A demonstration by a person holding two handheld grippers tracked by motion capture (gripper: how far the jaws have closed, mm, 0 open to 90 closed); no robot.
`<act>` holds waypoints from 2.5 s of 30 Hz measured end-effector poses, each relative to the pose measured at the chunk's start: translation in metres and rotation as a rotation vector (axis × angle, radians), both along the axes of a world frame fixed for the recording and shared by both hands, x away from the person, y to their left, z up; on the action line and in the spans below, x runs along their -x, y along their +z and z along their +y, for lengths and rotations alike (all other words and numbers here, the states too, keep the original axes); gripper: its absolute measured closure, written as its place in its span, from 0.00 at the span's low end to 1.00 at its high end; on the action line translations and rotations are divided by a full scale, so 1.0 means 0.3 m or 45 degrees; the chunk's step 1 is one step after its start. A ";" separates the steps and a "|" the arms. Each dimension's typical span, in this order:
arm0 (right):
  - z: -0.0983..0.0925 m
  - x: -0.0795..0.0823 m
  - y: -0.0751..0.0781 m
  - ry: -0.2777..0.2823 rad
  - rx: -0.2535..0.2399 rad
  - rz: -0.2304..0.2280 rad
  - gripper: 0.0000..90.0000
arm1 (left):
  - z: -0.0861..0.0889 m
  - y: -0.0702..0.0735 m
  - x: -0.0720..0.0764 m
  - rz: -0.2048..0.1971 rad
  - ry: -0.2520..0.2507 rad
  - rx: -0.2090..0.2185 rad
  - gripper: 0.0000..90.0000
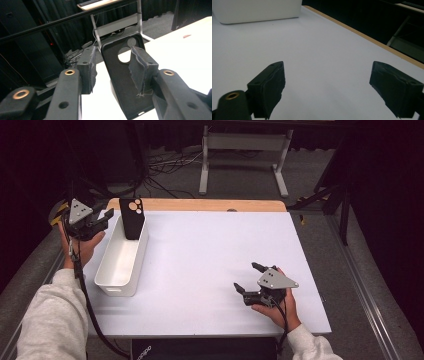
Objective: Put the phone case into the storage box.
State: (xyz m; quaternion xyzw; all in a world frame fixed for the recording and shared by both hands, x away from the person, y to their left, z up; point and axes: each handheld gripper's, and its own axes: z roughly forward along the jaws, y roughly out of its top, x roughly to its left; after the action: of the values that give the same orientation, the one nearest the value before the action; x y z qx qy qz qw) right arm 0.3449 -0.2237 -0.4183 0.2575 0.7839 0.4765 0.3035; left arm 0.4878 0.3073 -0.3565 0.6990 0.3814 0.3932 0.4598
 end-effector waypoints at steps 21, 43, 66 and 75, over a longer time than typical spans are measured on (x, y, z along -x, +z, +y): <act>-0.004 -0.003 -0.001 0.025 0.003 0.002 0.15 | -0.043 0.006 0.037 0.017 -0.045 -0.006 0.36; -0.021 0.008 0.019 0.009 -0.027 -0.032 0.16 | -0.109 0.038 0.122 -0.032 -0.210 0.055 0.05; 0.000 0.009 0.018 0.014 -0.023 -0.043 0.16 | -0.147 0.038 0.212 -0.060 -0.301 0.037 0.04; 0.013 0.008 0.013 0.016 -0.005 -0.044 0.15 | -0.166 0.034 0.258 -0.081 -0.357 0.037 0.04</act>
State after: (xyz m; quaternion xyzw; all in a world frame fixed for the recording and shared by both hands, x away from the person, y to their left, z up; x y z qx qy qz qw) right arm 0.3426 -0.2197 -0.4143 0.2448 0.7793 0.4843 0.3136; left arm 0.4104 0.2574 -0.3465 0.7258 0.2709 0.3417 0.5321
